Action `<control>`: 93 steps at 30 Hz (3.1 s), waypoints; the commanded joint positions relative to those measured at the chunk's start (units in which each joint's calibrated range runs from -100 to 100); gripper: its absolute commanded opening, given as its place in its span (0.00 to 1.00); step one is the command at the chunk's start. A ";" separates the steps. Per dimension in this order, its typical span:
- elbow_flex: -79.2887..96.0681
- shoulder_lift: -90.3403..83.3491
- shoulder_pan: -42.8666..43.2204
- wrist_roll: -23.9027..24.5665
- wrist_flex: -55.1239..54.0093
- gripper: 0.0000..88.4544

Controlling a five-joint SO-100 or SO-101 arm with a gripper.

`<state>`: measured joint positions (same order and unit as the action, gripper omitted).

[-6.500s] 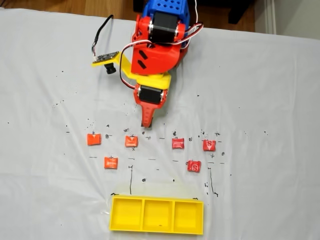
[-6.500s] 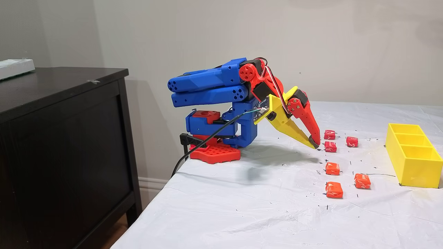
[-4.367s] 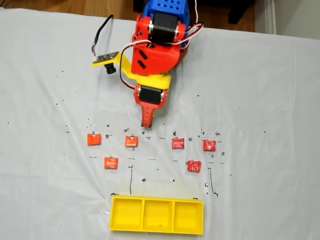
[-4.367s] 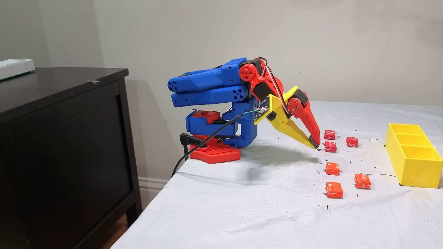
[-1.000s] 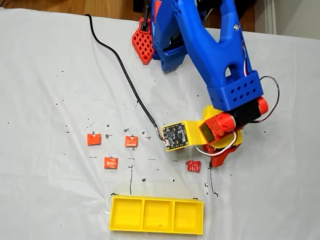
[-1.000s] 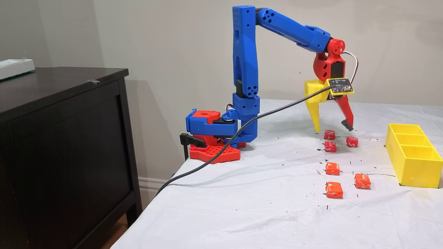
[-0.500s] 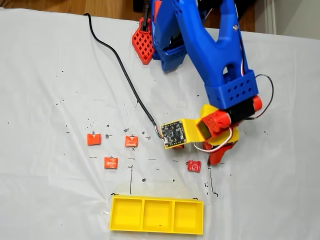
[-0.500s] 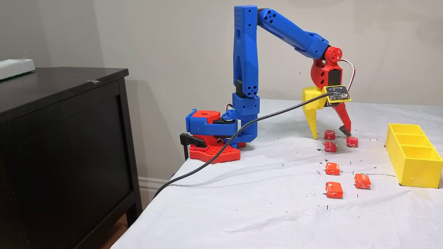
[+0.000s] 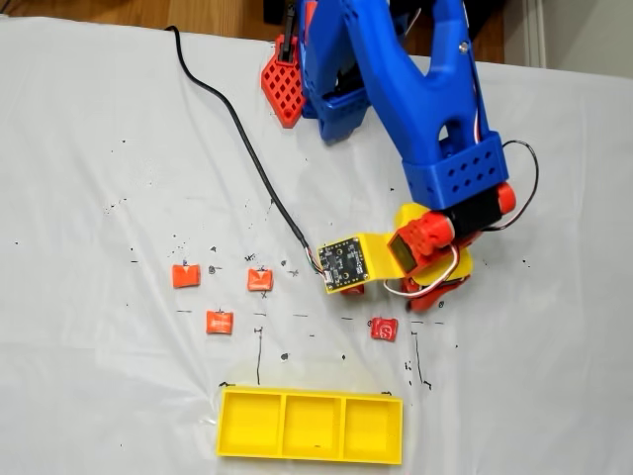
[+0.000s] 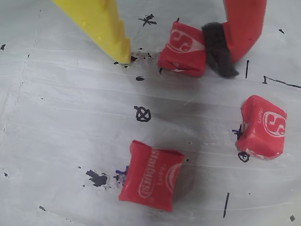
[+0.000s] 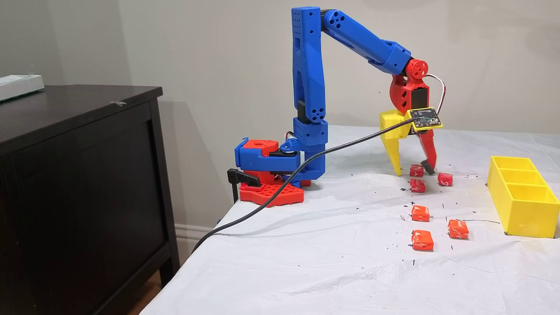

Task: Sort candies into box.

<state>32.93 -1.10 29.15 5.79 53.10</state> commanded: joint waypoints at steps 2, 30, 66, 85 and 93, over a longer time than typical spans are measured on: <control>-1.66 1.02 0.02 0.00 -2.46 0.00; -17.96 -23.07 -16.19 -3.71 -0.74 0.00; -18.69 -2.97 -18.09 -3.37 -20.96 0.00; -21.24 -1.02 -19.00 -2.25 -22.68 0.00; -21.05 -1.95 -19.36 -1.76 -24.56 0.00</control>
<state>17.37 -1.02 10.26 3.88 30.71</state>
